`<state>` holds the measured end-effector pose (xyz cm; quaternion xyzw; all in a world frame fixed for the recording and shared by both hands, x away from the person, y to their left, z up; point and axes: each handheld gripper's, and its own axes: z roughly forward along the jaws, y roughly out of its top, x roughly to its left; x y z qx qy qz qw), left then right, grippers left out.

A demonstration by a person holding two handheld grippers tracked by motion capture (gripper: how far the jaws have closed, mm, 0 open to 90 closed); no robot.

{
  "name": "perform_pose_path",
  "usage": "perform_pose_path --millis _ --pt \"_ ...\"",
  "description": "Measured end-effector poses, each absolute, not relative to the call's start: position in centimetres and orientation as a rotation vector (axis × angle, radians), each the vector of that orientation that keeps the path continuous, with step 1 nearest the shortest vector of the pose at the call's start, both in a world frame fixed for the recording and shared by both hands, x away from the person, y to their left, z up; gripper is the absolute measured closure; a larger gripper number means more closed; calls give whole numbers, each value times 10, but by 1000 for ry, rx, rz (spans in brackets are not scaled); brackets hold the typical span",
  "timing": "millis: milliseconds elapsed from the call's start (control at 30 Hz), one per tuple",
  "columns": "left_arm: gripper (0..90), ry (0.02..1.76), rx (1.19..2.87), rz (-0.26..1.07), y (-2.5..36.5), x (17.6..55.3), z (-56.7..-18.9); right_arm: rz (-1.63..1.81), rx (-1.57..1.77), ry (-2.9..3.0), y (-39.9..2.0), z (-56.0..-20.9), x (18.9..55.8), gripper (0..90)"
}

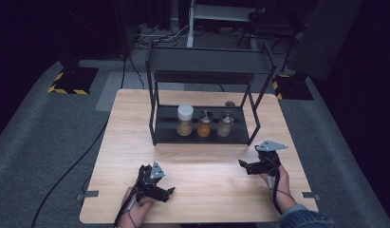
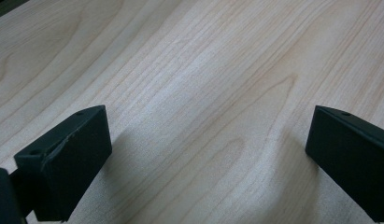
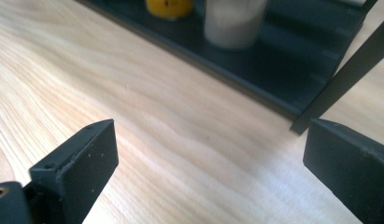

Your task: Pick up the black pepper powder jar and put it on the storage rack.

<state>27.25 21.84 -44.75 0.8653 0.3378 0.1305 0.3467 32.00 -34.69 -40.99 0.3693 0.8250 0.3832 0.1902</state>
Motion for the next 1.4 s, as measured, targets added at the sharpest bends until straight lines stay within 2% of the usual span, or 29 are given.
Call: perform_pose_path --millis 667,1400 --pt "0 877 2245 338 218 273 -448 987 1086 2395 -340 -446 313 19" --pt "0 876 2245 338 218 273 -448 992 1110 2367 -337 -448 304 3"
